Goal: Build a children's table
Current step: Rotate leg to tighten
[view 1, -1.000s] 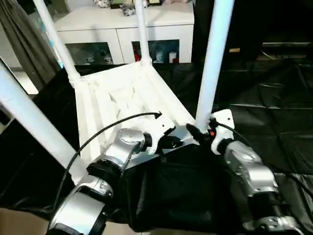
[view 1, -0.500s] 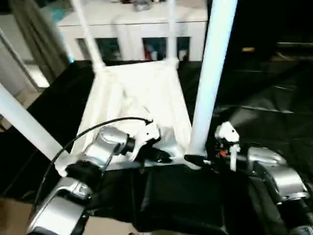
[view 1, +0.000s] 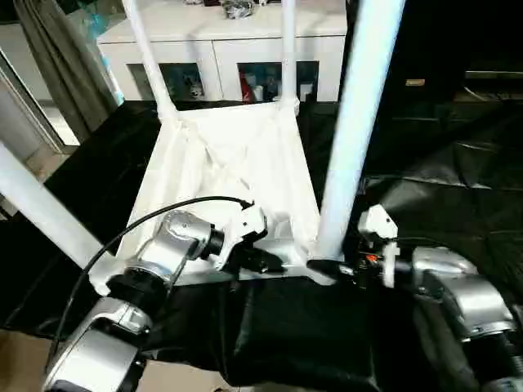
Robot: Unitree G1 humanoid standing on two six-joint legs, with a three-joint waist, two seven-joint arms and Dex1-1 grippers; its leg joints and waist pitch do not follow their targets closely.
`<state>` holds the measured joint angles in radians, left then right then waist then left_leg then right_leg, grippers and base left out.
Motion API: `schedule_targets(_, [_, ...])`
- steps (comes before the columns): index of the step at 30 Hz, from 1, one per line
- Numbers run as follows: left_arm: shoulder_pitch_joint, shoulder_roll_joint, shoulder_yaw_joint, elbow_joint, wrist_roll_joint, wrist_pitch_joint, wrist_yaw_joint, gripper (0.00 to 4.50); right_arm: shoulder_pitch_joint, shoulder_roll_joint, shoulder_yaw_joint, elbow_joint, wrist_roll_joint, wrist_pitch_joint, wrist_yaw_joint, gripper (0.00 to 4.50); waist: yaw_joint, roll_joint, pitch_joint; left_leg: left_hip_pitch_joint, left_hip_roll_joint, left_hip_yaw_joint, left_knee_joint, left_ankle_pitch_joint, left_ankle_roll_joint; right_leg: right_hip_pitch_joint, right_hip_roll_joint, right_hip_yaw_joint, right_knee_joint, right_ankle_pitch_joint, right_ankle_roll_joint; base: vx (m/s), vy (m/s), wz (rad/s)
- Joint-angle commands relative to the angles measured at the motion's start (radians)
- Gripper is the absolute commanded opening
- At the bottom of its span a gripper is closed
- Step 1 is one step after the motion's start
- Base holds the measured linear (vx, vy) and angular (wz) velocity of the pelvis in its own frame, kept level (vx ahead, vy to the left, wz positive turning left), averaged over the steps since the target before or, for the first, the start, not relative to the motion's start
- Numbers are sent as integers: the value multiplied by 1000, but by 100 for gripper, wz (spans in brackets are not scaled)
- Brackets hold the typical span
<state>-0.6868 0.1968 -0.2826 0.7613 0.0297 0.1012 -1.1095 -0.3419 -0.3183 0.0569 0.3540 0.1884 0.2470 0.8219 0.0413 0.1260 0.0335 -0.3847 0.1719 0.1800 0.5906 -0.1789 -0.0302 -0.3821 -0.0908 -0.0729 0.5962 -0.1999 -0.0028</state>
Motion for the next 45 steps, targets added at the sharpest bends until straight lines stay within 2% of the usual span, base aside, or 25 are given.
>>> schedule_targets(1, [-31, -44, 26, 5, -11, -8, 85, 0, 8, 41, 5, 100, -47, 36, -151, 274, -9, -22, -45, 15, 50, -28, -80, -303, 27, 38, -66, 36, -87, -333, -202, 0, 0, 0])
schedule_targets(2, [-39, -63, 29, 17, -4, -7, 125, 0, 3, 69, -7, 121, -50, 42, -209, 274, -16, -20, -44, 14, 50, -30, -82, -321, 23, 38, -65, 36, -91, -348, -189, 0, 0, 0])
schedule_targets(4, [-54, -105, 35, 38, 3, -3, 203, 0, -10, 129, -23, 157, -57, 49, -318, 273, -27, -15, -45, 16, 50, -30, -83, -339, 20, 32, -62, 38, -91, -320, -192, 0, 0, 0])
schedule_targets(6, [-62, -131, 39, 49, 2, 1, 242, 0, -20, 160, -22, 176, -66, 46, -368, 273, -34, -18, -46, 15, 46, -29, -82, -347, 21, 34, -62, 37, -92, -316, -192, 0, 0, 0])
schedule_targets(8, [-67, -154, 38, 57, 0, -10, 263, 0, -31, 186, -6, 192, -88, 28, -397, 273, -39, -17, -45, 13, 45, -29, -81, -345, 28, 34, -64, 37, -94, -323, -191, 0, 0, 0])
schedule_targets(9, [-67, -161, 36, 55, -3, -11, 256, 0, -33, 199, -6, 189, -74, 20, -374, 273, -40, -15, -46, 12, 45, -29, -81, -342, 32, 35, -63, 37, -95, -323, -189, 0, 0, 0])
schedule_targets(10, [-67, -166, 36, 58, -2, -17, 251, 0, -35, 209, -7, 184, -66, 12, -359, 329, -40, -16, -46, 9, 46, -29, -81, -339, 44, 36, -64, 38, -95, -318, -187, 0, 0, 0])
schedule_targets(13, [-66, -167, 32, 57, -5, -24, 228, 0, -36, 216, -7, 166, -42, 9, -313, 349, -40, -14, -47, 9, 49, -30, -82, -338, 51, 37, -64, 38, -93, -293, -193, 0, 0, 0])
schedule_targets(14, [-57, -149, 23, 45, -12, -35, 179, 0, -31, 188, 15, 138, -48, -4, -265, 377, -39, -15, -48, 9, 50, -30, -82, -331, 53, 38, -63, 38, -92, -273, -196, 0, 0, 0])
schedule_targets(15, [-48, -131, 16, 31, -19, -39, 135, 0, -22, 158, 28, 112, -42, -7, -210, 386, -38, -15, -49, 9, 49, -30, -81, -327, 57, 40, -63, 38, -90, -259, -198, 0, 0, 0])
schedule_targets(18, [-35, -101, 7, 10, -29, -44, 69, 0, -8, 102, 48, 71, -28, -10, -114, 390, -34, -16, -55, 6, 50, -26, -73, -258, 91, 45, -65, 38, -79, -145, -229, 0, 0, 0])
schedule_targets(19, [-31, -90, 3, 3, -33, -45, 43, 0, -1, 79, 55, 55, -22, -11, -76, 390, -29, -21, -58, 5, 50, -23, -68, -220, 110, 48, -65, 37, -76, -96, -241, 0, 0, 0])
schedule_targets(21, [-19, -58, -10, -18, -38, -46, -24, 0, 15, 22, 68, 19, -9, -13, 11, 390, -21, -17, -59, 2, 51, -21, -63, -178, 138, 50, -65, 35, -70, -48, -254, 0, 0, 0])
schedule_targets(23, [-2, -16, -24, -47, -49, -42, -117, 0, 31, -41, 72, -17, 8, -19, 120, 390, -10, -17, -60, 4, 55, -20, -60, -168, 155, 49, -65, 33, -65, -33, -263, 0, 0, 0])
schedule_targets(26, [11, 23, -33, -73, -62, -21, -202, 0, 39, -93, 66, -38, 17, -36, 199, 390, 1, -14, -60, 9, 59, -20, -62, -176, 149, 45, -65, 34, -66, -62, -266, 0, 0, 0])
schedule_targets(28, [14, 36, -37, -77, -62, -17, -228, 0, 38, -105, 64, -41, 21, -33, 218, 390, 7, -17, -58, 11, 61, -20, -66, -192, 135, 43, -63, 35, -66, -88, -266, 0, 0, 0])
schedule_targets(29, [17, 44, -39, -81, -63, -12, -242, 0, 38, -113, 62, -44, 28, -29, 234, 390, 10, -14, -55, 12, 62, -21, -69, -211, 124, 42, -64, 36, -67, -111, -264, 0, 0, 0])
schedule_targets(30, [21, 54, -42, -91, -67, -3, -261, 0, 39, -127, 64, -50, 42, -22, 258, 364, 10, -15, -54, 12, 62, -22, -71, -226, 113, 42, -64, 36, -68, -130, -260, 0, 0, 0])
schedule_targets(31, [22, 58, -42, -95, -70, 1, -267, 0, 39, -131, 63, -52, 49, -18, 266, 357, 10, -16, -54, 13, 61, -21, -71, -233, 107, 42, -64, 37, -70, -141, -258, 0, 0, 0])
schedule_targets(34, [27, 67, -45, -105, -74, 7, -277, 0, 39, -136, 63, -56, 65, -8, 284, 347, 10, -17, -54, 11, 59, -20, -70, -223, 104, 43, -65, 38, -70, -145, -254, 0, 0, 0])
schedule_targets(35, [28, 67, -45, -105, -74, 7, -277, 0, 39, -136, 63, -56, 65, -8, 285, 337, 10, -20, -55, 10, 58, -20, -69, -213, 106, 44, -66, 38, -69, -140, -254, 0, 0, 0])
schedule_targets(38, [34, 71, -45, -117, -74, 13, -284, 0, 42, -128, 63, -60, 67, -6, 297, 325, 10, -19, -56, 8, 58, -20, -66, -189, 115, 45, -65, 37, -67, -122, -253, 0, 0, 0])
schedule_targets(43, [37, 60, -43, -113, -58, 2, -244, 0, 54, -111, 69, -66, 67, -6, 274, 288, 12, -17, -56, 10, 58, -20, -66, -193, 116, 42, -64, 37, -69, -126, -252, 0, 0, 0])
schedule_targets(44, [31, 51, -39, -101, -52, -1, -212, 0, 55, -101, 68, -59, 60, -10, 249, 288, 12, -17, -57, 11, 58, -21, -67, -195, 114, 42, -64, 37, -68, -128, -252, 0, 0, 0])
schedule_targets(45, [13, 23, -23, -65, -37, -7, -117, 0, 46, -70, 58, -20, 27, -5, 152, 279, 10, -15, -55, 12, 59, -21, -68, -205, 107, 39, -63, 37, -70, -138, -251, 0, 0, 0])
